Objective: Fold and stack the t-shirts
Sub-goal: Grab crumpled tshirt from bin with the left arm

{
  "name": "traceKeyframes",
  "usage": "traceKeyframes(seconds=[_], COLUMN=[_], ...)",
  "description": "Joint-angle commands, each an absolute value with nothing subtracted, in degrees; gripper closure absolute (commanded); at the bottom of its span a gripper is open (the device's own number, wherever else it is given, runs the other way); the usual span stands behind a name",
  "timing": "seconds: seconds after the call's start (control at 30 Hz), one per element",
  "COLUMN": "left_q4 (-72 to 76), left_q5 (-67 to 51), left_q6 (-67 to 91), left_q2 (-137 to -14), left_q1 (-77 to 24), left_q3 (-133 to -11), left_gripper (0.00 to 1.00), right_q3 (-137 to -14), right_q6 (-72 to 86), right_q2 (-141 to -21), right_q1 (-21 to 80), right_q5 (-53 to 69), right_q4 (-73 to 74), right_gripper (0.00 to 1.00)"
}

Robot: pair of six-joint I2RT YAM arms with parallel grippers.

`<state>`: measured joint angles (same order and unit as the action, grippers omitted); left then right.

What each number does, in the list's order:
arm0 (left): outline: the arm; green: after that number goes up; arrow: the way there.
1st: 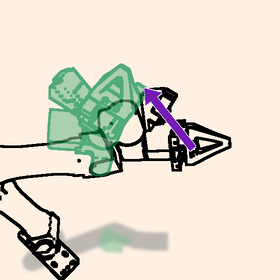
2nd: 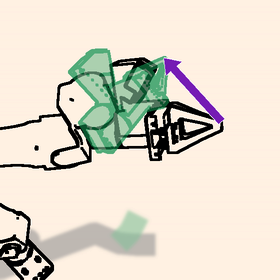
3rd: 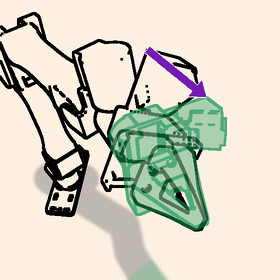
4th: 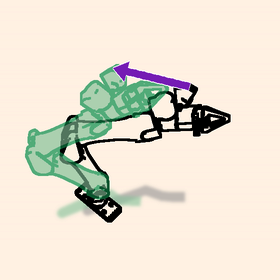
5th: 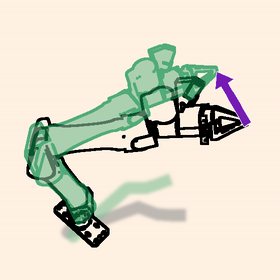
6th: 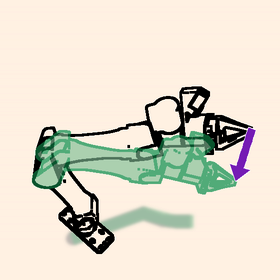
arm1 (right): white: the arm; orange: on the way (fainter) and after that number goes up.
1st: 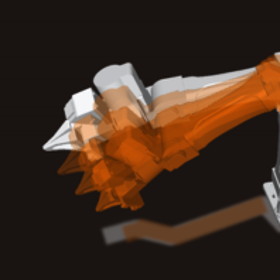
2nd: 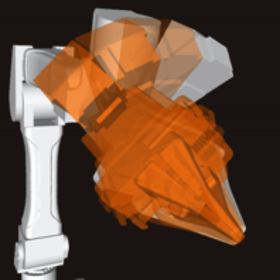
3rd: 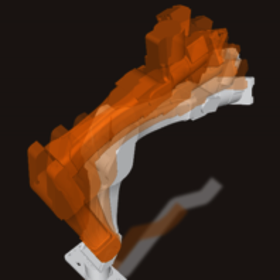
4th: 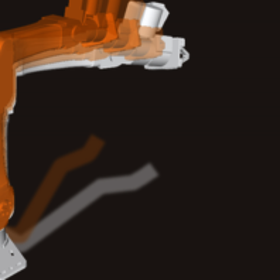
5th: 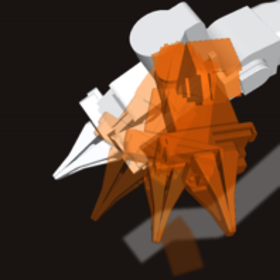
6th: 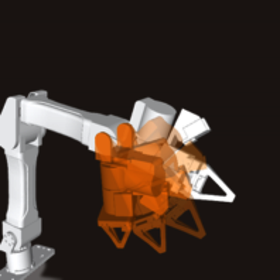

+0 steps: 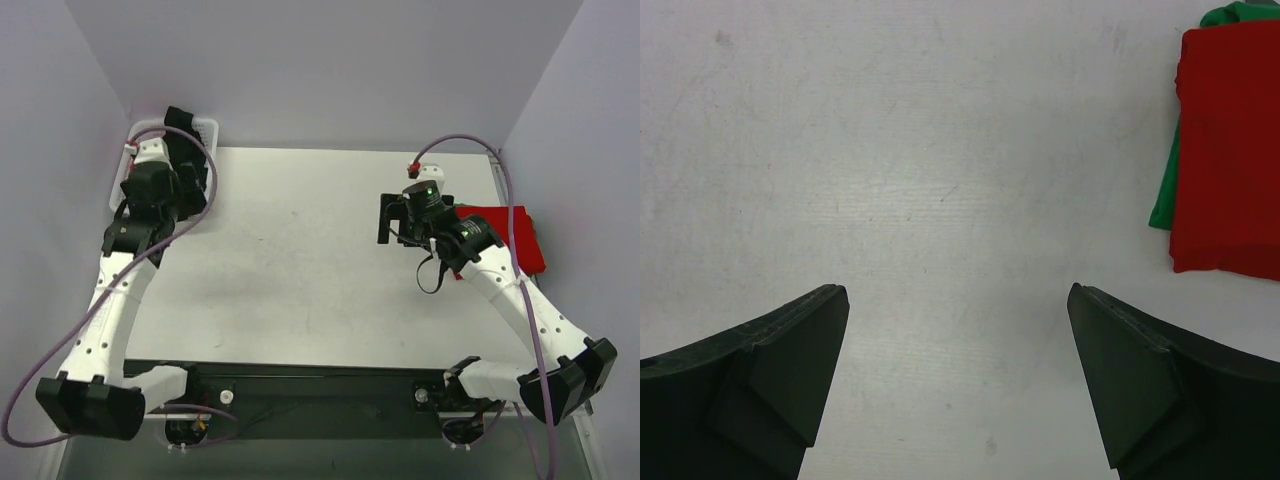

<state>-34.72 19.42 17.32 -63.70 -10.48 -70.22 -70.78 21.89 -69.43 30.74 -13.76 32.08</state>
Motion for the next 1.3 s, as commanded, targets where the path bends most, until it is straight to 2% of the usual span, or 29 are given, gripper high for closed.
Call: traceKeyframes(seconds=[0.0,0.47,0.73,0.97,1.07,1.13,1.17,1.2,1.27], left_q4=[-32.43,-38.92,-51.84,-53.88,-53.79,-53.09,-51.17,-50.02,-47.48], left_q5=[10.92,10.19,15.82,16.35,15.56,14.51,14.07,12.24,9.86], left_q6=[15.56,11.08,10.9,10.99,11.51,12.13,12.3,12.48,13.36], left_q2=[-70.38,-109.14,-124.79,-125.51,-124.98,-123.85,-123.14,-121.57,-120.07], left_q1=[-1.97,4.13,4.31,4.48,4.92,5.1,5.45,5.71,6.5], left_q3=[-76.89,-105.54,-124.87,-121.91,-119.81,-118.13,-116.65,-114.37,-112.42], left_gripper=[0.03,0.04,0.13,0.23,0.29,0.4,0.46,0.59,0.75], right_q3=[-74.26,-81.65,-82.09,-80.51,-80.68,-80.77,-80.77,-80.86,-80.77], right_q6=[19.87,16.08,17.66,19.16,19.25,19.07,19.07,19.07,18.98], right_q2=[-71.45,-76.82,-77.17,-76.9,-77.17,-77.34,-77.43,-77.34,-77.26], right_q1=[30.59,27.25,23.12,20.92,20.48,20.39,20.3,20.22,20.13], right_q5=[-15.47,-13.62,-11.08,-9.58,-8.88,-8.53,-8.35,-8.09,-7.91], right_q4=[30.68,30.32,30.5,30.59,30.59,30.59,30.67,30.59,30.67], right_gripper=[0.02,0.01,0.0,0.0,0.0,0.0,0.0,0.0,0.0])
